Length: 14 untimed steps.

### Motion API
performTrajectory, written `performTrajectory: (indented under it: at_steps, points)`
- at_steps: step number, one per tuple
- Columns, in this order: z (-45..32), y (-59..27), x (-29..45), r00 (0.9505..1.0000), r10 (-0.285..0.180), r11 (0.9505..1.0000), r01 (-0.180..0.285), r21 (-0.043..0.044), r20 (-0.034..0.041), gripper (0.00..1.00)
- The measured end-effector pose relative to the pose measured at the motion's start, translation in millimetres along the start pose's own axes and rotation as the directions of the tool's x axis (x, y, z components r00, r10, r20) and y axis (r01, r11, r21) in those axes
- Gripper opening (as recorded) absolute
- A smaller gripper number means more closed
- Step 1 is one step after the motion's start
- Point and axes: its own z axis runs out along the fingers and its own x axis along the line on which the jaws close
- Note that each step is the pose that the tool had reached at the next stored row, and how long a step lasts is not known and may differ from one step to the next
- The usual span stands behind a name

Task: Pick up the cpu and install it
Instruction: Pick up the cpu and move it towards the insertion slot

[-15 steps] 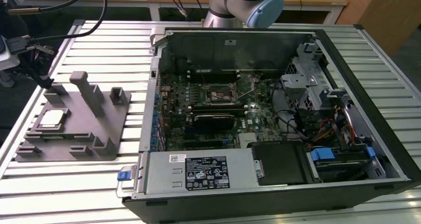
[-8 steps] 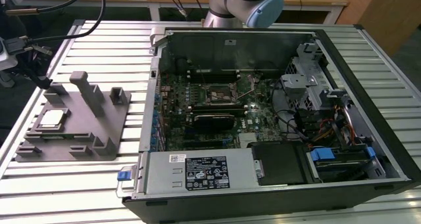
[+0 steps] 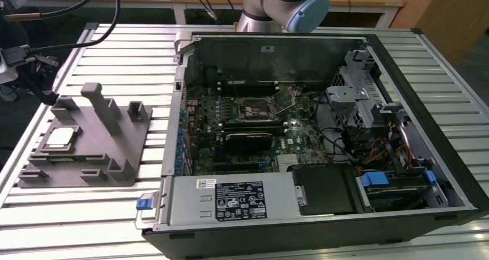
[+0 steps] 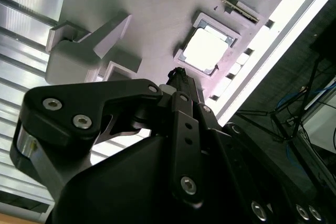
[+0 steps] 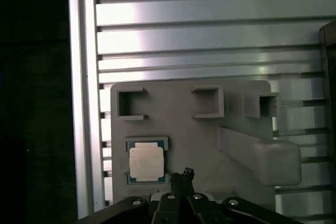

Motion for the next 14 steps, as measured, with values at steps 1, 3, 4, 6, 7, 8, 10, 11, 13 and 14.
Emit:
performTrajectory:
  at_steps: [1,3,4,6,7,8,10,11,13,14]
  points:
    - [0.5,-0.3,0.4,1.0000,0.000,1.0000,0.000,0.0000,-0.0001,0.11]
    - [1.5,-0.7,1.0,1.0000,0.000,1.0000,0.000,-0.0002,0.0000,0.11]
    - [1.9,-1.0,1.4,1.0000,0.000,1.0000,0.000,-0.0001,-0.0002,0.11]
    - [2.8,-1.5,2.1,1.0000,0.000,1.0000,0.000,-0.0002,-0.0003,0.11]
    - [3.4,-1.8,2.4,1.0000,0.000,1.0000,0.000,-0.0004,-0.0002,0.11]
    - [4.1,-2.0,2.8,1.0000,0.000,1.0000,0.000,-0.0008,-0.0001,0.11]
    - [5.1,-2.5,3.5,1.0000,0.000,1.0000,0.000,-0.0011,-0.0002,0.11]
    - [5.7,-2.8,3.8,1.0000,0.000,1.0000,0.000,-0.0014,-0.0002,0.11]
    - [6.8,-3.3,4.4,1.0000,0.000,1.0000,0.000,-0.0021,-0.0003,0.11]
    - [7.5,-3.7,4.6,1.0000,0.000,1.0000,0.000,-0.0027,-0.0002,0.11]
